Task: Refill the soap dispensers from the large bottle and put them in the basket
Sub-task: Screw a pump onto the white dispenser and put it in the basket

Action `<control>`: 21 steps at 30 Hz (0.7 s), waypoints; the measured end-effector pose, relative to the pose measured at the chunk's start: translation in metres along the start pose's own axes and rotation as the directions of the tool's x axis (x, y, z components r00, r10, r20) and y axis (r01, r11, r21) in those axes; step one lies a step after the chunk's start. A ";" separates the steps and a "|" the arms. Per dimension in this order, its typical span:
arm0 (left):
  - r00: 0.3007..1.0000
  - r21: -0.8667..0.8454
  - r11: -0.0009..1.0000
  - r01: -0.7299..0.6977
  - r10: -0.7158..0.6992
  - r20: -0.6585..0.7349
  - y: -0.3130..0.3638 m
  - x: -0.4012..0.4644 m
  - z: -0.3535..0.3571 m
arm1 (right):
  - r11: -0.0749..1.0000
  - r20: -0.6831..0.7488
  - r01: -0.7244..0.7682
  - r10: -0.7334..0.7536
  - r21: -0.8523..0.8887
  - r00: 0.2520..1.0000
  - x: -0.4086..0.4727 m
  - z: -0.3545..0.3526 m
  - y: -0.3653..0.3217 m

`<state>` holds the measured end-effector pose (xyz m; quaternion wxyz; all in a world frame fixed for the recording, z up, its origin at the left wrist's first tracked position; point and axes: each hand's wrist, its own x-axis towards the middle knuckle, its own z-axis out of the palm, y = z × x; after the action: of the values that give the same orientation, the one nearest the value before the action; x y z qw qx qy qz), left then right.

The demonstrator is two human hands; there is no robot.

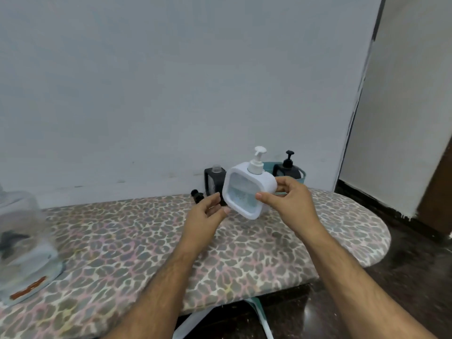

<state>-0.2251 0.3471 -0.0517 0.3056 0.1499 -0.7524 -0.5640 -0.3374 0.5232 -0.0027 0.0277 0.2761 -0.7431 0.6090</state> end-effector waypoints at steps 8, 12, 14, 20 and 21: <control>0.987 0.189 0.978 -0.093 0.065 0.148 0.001 0.050 0.051 | 0.997 -0.255 -0.025 0.004 -0.079 0.967 0.066 -0.024 0.010; 0.963 0.334 0.919 -0.210 0.137 0.230 -0.004 0.072 0.071 | 0.987 -0.307 -0.063 0.014 -0.150 0.952 0.098 -0.024 0.014; 0.951 0.419 0.869 -0.265 0.162 0.265 -0.007 0.080 0.078 | 0.978 -0.315 -0.085 0.021 -0.191 0.949 0.113 -0.021 0.017; 0.935 0.484 0.812 -0.326 0.201 0.293 -0.026 0.093 0.086 | 0.926 -0.270 -0.125 0.025 -0.357 0.962 0.142 -0.003 0.029; 0.932 0.475 0.816 -0.331 0.203 0.299 -0.029 0.094 0.085 | 0.905 -0.257 -0.126 0.019 -0.406 0.966 0.144 0.001 0.031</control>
<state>-0.3543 0.3490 -0.0663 0.2393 0.0510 -0.9202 -0.3054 -0.4725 0.4713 0.0237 0.1557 0.1575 -0.8570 0.4654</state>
